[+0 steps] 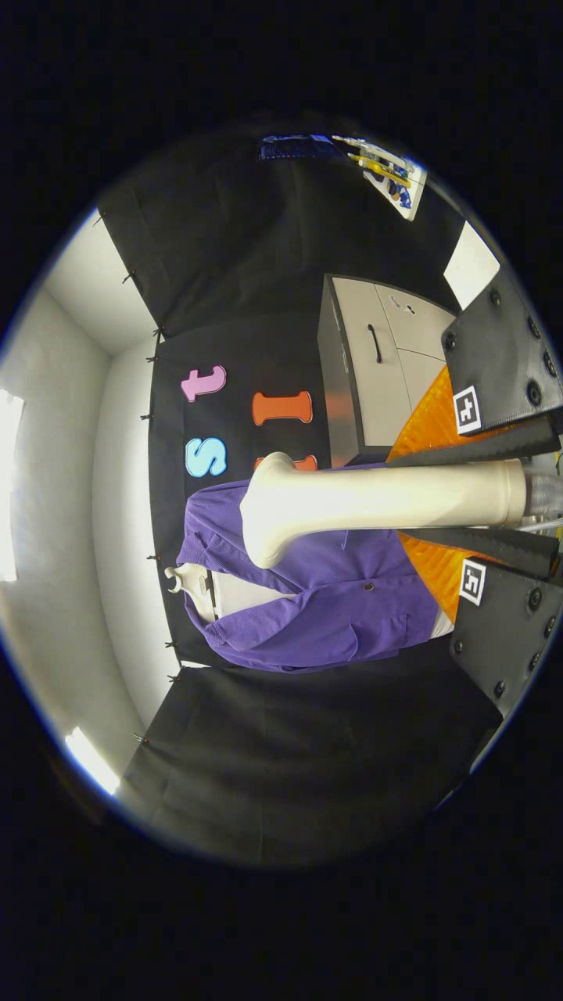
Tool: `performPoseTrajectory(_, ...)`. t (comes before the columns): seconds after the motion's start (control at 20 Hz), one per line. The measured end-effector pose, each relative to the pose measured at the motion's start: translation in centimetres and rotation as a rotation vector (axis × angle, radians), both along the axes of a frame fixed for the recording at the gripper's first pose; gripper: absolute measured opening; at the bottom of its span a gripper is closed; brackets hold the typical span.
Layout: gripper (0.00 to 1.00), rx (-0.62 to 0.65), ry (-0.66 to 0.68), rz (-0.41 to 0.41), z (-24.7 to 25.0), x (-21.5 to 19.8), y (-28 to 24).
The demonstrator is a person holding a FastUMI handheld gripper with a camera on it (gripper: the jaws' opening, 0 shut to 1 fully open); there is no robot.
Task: Iron the clothes twice with a garment steamer, once on the left side and once on the right side.
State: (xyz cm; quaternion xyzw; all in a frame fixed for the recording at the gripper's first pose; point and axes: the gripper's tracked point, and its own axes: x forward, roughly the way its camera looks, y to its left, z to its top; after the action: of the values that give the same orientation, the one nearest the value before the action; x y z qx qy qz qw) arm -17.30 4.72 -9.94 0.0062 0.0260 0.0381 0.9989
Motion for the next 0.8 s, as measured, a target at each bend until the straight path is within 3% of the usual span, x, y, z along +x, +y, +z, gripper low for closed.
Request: performPoseTrajectory(0.8,0.45,0.0,0.025,0.011,-0.98,-0.61,-0.08)
